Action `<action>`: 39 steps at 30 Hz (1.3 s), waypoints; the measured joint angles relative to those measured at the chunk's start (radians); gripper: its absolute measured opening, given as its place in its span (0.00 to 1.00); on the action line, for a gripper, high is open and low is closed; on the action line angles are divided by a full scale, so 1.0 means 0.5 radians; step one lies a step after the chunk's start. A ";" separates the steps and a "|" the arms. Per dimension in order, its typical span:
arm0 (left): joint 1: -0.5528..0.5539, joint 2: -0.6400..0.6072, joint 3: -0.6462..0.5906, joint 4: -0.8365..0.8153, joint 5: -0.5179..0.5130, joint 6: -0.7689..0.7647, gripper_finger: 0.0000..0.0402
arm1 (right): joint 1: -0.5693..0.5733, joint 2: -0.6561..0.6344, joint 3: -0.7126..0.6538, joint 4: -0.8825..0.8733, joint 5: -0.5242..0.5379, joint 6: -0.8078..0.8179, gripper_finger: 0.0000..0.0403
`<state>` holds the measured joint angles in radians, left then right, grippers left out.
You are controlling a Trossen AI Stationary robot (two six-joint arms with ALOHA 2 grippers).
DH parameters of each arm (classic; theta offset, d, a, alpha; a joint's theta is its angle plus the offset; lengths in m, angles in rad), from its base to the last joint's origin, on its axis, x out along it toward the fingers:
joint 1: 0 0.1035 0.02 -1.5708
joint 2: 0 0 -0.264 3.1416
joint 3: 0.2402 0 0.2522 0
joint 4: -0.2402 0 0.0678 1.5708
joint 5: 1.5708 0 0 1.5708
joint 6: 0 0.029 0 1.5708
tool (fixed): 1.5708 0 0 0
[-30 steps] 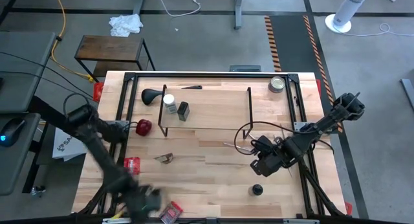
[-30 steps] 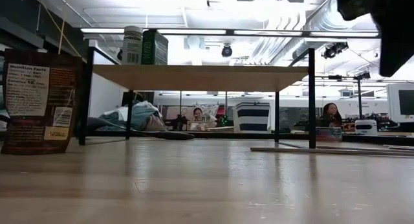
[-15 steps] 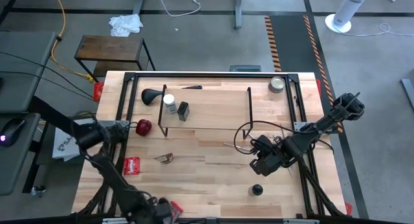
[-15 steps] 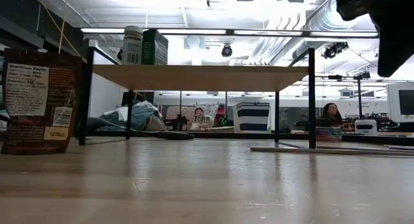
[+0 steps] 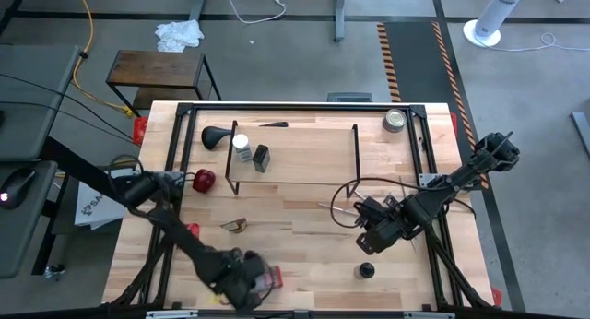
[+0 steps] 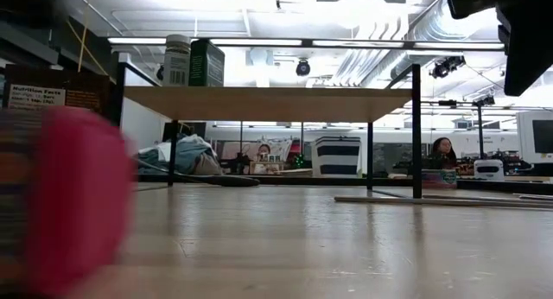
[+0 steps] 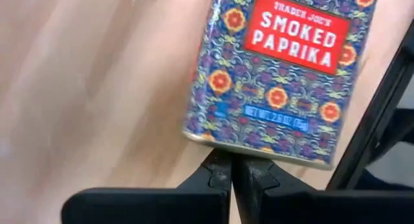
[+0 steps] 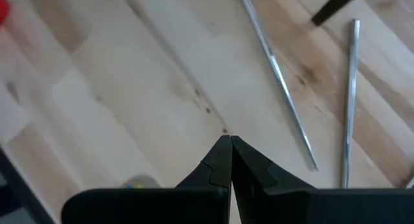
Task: Shelf spices
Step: Put the red seasoning can on the shelf
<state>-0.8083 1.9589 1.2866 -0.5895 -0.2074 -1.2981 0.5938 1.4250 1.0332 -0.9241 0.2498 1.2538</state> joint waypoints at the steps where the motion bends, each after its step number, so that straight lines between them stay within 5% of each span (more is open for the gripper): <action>1: 0.040 -0.015 -0.001 0.004 0.055 0.066 0.00 | 0.000 0.000 -0.001 0.011 -0.020 -0.031 0.00; 7: 0.109 -0.259 0.000 -0.091 0.188 0.294 0.00 | 0.015 -0.055 -0.001 0.007 -0.037 -0.133 0.00; 12: 0.017 -0.482 0.001 -0.161 -0.175 0.249 0.00 | 0.018 -0.093 -0.001 0.066 0.020 -0.144 0.00; 25: 0.057 -0.246 0.000 0.027 -0.290 0.255 0.00 | -0.041 0.297 -0.001 1.405 -0.097 -0.313 0.00; 30: 0.005 -0.202 0.000 0.027 -0.205 0.206 0.00 | -0.097 0.543 -0.001 1.543 -0.175 -0.189 0.00; 39: 0.002 -0.201 0.000 0.088 -0.405 0.187 0.00 | -0.146 0.773 -0.001 1.912 -0.271 -0.028 0.00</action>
<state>-0.8071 1.8585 1.2865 -0.5457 -0.4101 -1.2045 0.5209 1.8117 1.0328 0.0317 0.1145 1.2399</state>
